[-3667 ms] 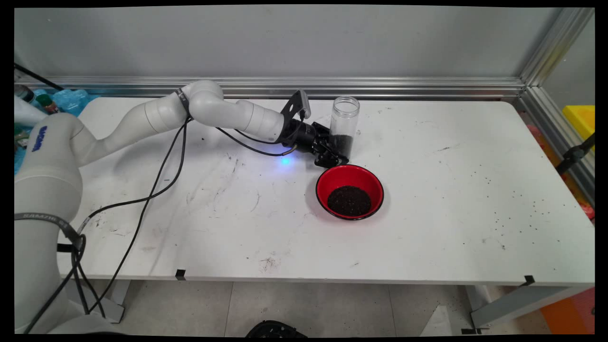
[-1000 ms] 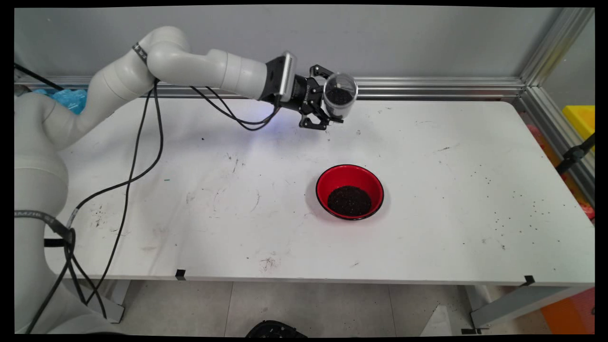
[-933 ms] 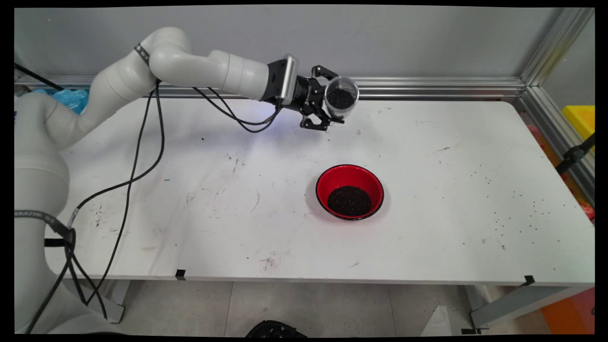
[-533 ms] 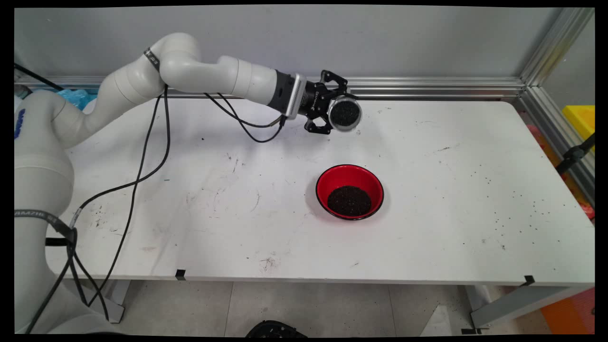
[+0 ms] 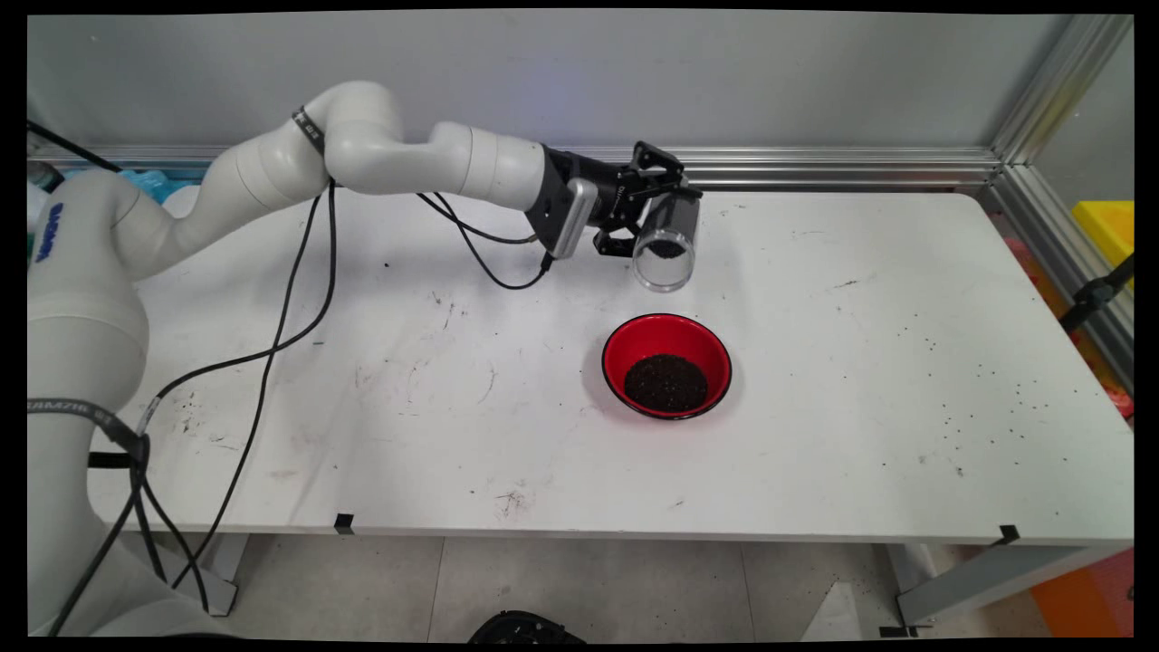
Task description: Pour the black seasoning powder in the red bowl
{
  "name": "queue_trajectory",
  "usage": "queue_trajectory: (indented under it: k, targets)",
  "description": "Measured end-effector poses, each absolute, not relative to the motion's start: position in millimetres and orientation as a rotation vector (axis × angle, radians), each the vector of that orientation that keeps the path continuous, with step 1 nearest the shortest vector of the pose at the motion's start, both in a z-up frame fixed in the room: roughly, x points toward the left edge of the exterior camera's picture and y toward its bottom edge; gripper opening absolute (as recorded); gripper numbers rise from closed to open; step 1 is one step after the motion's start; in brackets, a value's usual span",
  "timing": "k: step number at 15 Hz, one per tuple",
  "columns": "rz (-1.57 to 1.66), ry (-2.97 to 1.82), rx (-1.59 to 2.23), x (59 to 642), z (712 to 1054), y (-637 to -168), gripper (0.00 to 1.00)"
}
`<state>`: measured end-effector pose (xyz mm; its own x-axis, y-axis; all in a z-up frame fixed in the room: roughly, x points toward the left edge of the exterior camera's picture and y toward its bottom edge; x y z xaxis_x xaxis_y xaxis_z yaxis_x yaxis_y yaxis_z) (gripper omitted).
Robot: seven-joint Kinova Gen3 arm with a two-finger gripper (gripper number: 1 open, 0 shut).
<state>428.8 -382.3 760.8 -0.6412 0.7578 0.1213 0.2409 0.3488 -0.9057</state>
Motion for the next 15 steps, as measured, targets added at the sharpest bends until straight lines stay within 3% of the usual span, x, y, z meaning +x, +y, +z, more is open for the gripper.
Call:
queue_trajectory:
  k: [15]
  targets:
    - [1.557,-1.918,-1.268,411,749,-382,0.00]
